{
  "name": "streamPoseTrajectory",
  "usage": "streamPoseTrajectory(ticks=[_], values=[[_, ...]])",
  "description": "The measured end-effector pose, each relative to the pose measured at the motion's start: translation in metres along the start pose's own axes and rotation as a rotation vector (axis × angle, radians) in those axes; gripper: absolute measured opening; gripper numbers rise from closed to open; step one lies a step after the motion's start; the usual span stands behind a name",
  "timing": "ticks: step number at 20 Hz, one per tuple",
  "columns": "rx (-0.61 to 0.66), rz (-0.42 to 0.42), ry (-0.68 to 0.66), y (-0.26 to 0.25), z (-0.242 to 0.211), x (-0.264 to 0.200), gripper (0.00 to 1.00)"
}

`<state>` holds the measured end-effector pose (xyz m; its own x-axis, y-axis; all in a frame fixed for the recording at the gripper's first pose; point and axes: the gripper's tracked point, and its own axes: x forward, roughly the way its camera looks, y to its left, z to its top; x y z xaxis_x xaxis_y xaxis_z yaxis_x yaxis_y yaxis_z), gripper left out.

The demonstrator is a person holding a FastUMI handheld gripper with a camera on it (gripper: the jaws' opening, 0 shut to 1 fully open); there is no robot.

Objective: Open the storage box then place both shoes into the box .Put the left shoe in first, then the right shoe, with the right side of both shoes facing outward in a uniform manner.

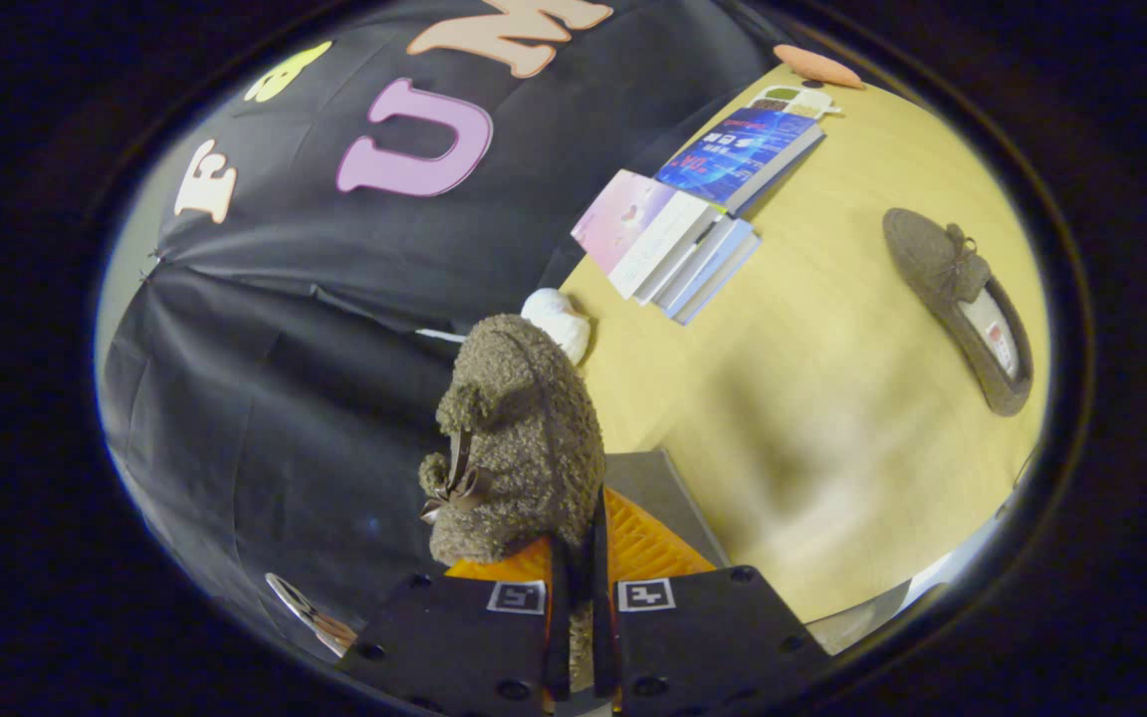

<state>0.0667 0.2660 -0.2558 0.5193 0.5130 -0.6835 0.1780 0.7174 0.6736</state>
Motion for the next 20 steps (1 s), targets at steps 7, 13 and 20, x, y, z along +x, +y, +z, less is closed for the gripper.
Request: streamPoseTrajectory(ticks=[7, 13, 20], values=[[-0.061, 0.028, 0.078, 0.048, -0.069, 0.024, 0.13], [-0.123, -0.096, 0.123, 0.038, -0.110, 0.057, 0.13], [-0.165, -0.253, 0.167, 0.010, -0.139, 0.101, 0.13]])
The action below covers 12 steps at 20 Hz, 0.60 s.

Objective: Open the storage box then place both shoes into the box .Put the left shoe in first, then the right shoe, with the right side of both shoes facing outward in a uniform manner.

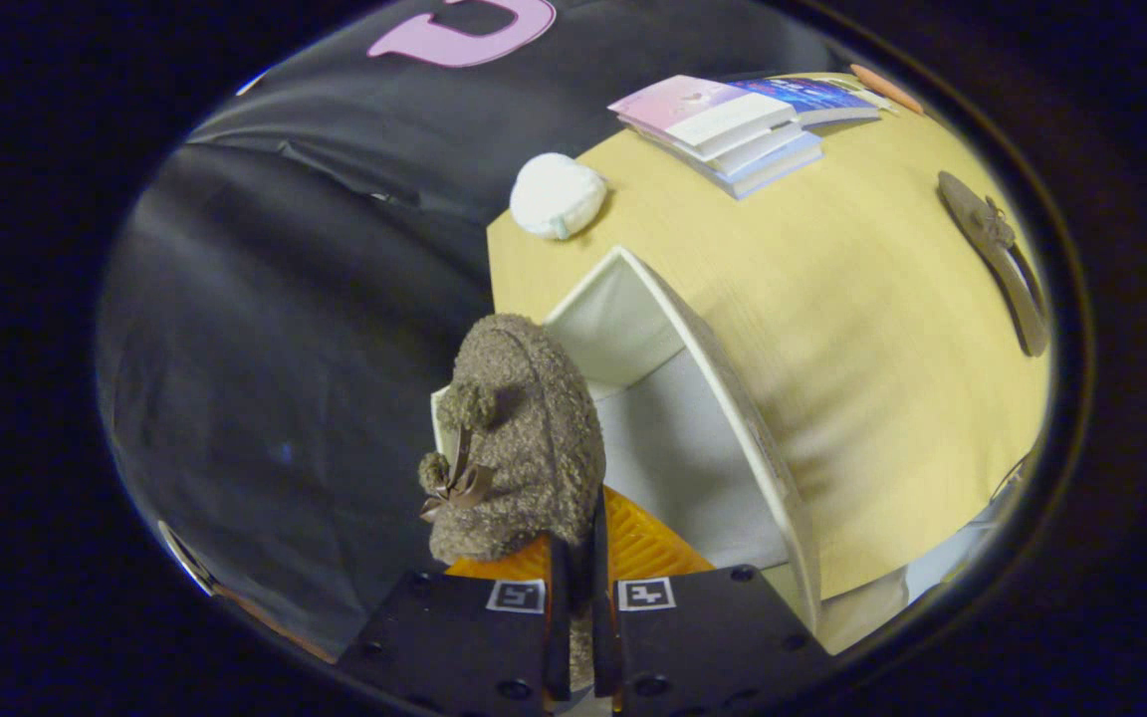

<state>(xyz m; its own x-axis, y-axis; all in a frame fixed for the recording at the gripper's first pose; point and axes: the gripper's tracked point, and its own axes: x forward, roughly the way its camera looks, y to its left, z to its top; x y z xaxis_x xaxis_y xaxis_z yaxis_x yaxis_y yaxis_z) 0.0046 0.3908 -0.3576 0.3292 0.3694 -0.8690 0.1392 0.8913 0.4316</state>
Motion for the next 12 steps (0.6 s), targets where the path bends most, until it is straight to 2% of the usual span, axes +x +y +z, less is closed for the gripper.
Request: streamPoseTrajectory(ticks=[3, 12], values=[[-0.035, -0.052, -0.008, 0.006, -0.003, 0.007, 0.12], [-0.127, -0.115, 0.035, 0.003, -0.031, 0.019, 0.13]])
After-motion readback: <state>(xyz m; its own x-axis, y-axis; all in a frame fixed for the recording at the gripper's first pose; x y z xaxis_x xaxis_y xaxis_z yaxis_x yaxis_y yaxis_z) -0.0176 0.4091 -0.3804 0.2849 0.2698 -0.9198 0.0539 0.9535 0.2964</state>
